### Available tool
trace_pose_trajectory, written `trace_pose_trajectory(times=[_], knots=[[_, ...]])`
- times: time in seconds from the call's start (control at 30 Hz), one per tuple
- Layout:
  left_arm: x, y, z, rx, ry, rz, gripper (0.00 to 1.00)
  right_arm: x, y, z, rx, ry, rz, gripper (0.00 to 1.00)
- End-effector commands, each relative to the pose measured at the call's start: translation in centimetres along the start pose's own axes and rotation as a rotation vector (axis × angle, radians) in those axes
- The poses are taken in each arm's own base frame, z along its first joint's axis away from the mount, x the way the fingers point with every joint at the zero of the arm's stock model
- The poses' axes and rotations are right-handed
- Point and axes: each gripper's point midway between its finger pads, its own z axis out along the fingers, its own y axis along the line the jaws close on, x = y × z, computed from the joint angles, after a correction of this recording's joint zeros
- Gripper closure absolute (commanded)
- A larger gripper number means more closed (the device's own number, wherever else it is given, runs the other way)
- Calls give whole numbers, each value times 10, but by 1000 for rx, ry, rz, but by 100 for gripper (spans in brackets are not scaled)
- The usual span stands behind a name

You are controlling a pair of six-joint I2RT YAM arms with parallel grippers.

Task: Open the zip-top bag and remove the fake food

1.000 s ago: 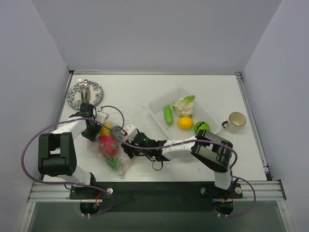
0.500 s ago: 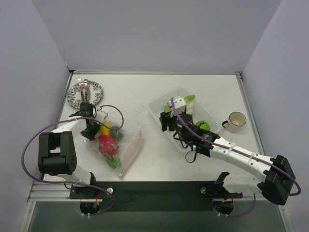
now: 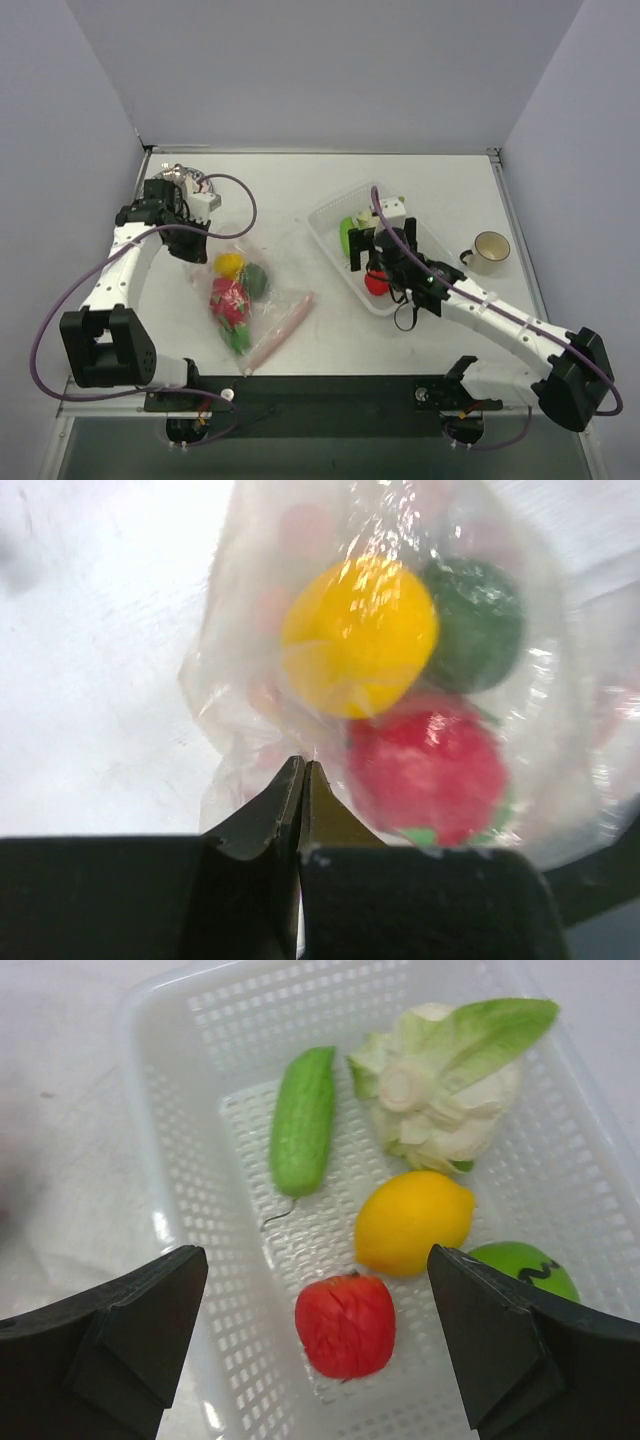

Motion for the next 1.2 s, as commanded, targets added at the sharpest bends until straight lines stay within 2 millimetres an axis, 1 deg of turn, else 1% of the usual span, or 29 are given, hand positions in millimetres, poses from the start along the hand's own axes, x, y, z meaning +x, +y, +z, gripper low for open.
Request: trace_pose_trajectory(times=[0.0,0.03,0.07,0.1,0.13,0.17,0.2,0.27,0.37,0.43,0.53,0.57,0.6,0.63,0.67,0.7,0.73,0.77,0.8,0.83,0.87,0.9,0.97,1.0,1.03,1.07,1.1,1.13,1.17], knots=[[-44,-63,-74,236,-159,-10,100,-1,38,-25,-120,-92,-93,0],[-45,-71,-83,260,-160,-22,100,6,42,-22,-121,-77,-101,0],[-51,-77,-94,281,-182,-15,100,14,44,-20,-121,-60,-111,0],[-63,-87,-110,317,-226,0,100,19,48,-19,-126,-49,-108,0],[-62,-94,-119,341,-222,-13,100,27,51,-16,-127,-29,-117,0],[-64,-99,-126,362,-232,-8,100,31,53,-14,-131,-22,-119,0],[-66,-115,-133,420,-241,15,100,37,56,-13,-136,-12,-122,0],[-67,-133,-153,496,-266,42,100,41,62,-12,-148,-9,-130,0],[-64,-149,-171,572,-276,75,100,46,69,-13,-168,1,-138,0],[-60,-155,-179,601,-274,96,100,49,73,-13,-180,10,-142,0],[-59,-160,-186,627,-287,115,100,58,78,-11,-195,31,-150,0],[-56,-156,-181,602,-278,114,100,60,79,-11,-199,37,-153,0],[-61,-148,-174,563,-291,111,100,63,81,-11,-206,47,-158,0],[-60,-141,-169,520,-298,110,100,65,82,-11,-209,50,-160,0],[-52,-122,-148,435,-253,80,100,67,85,-12,-219,55,-162,0],[-49,-107,-138,372,-248,46,100,69,87,-13,-229,57,-161,0],[-59,-86,-131,276,-307,57,100,71,89,-13,-239,59,-162,0],[-54,-62,-118,178,-289,30,100,74,92,-15,-247,60,-167,0],[-40,-42,-100,128,-257,-16,100,75,93,-15,-251,61,-170,0],[-44,-22,-91,59,-287,-14,100,77,94,-16,-254,63,-170,0],[-37,-6,-83,3,-268,-28,100,79,94,-16,-255,66,-164,0],[-26,11,-68,-32,-252,-45,100,81,96,-16,-262,70,-167,0],[-13,29,-51,-90,-207,-53,100,84,99,-16,-273,73,-164,0],[-12,39,-43,-119,-213,-34,100,86,101,-16,-279,77,-162,0],[3,43,-30,-126,-181,-46,100,85,103,-16,-285,74,-155,0],[11,51,-23,-161,-157,-46,100,87,106,-17,-300,81,-151,0],[10,58,-17,-186,-166,-20,100,86,113,-18,-323,80,-141,0],[27,61,-3,-201,-120,-22,100,87,117,-19,-337,79,-139,0],[32,63,3,-209,-108,-17,100,87,125,-22,-370,81,-135,0]])
